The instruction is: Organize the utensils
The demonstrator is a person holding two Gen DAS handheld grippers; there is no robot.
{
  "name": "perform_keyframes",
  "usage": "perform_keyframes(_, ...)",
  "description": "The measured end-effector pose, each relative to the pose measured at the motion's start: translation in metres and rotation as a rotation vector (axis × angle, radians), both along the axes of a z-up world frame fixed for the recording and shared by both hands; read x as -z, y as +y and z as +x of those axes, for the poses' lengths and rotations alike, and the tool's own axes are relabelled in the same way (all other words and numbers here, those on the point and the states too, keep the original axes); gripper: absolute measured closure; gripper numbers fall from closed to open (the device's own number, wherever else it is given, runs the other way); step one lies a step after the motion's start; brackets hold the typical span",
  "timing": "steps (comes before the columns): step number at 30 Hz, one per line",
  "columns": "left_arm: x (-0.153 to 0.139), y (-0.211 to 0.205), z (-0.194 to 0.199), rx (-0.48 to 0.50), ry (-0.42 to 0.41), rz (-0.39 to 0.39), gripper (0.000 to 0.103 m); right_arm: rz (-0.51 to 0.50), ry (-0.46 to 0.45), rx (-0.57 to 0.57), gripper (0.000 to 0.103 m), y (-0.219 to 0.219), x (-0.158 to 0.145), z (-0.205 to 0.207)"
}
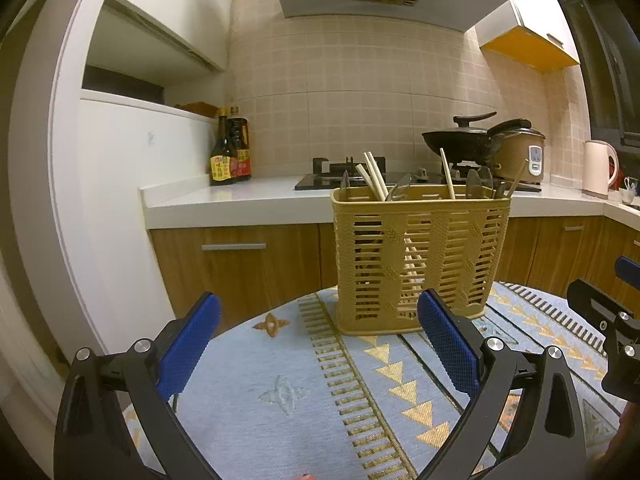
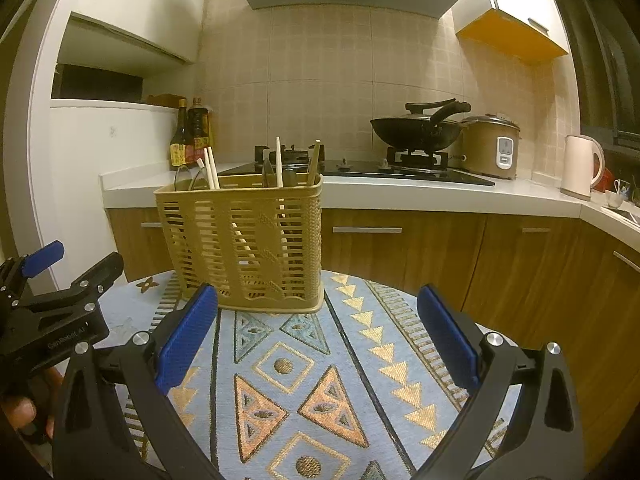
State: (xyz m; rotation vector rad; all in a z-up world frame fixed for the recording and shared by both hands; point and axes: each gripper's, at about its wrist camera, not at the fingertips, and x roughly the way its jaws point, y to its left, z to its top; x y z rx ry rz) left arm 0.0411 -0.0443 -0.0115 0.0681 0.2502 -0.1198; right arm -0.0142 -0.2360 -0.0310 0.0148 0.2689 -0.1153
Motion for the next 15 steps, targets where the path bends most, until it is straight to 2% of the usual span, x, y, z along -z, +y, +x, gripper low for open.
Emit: perform_keyframes(15, -0.0006, 0.0040, -0.0003, -0.007, 0.009, -0.020, 0.008, 0.005, 0.008, 0.001, 0.007, -0.0008, 0.0008, 0.0007)
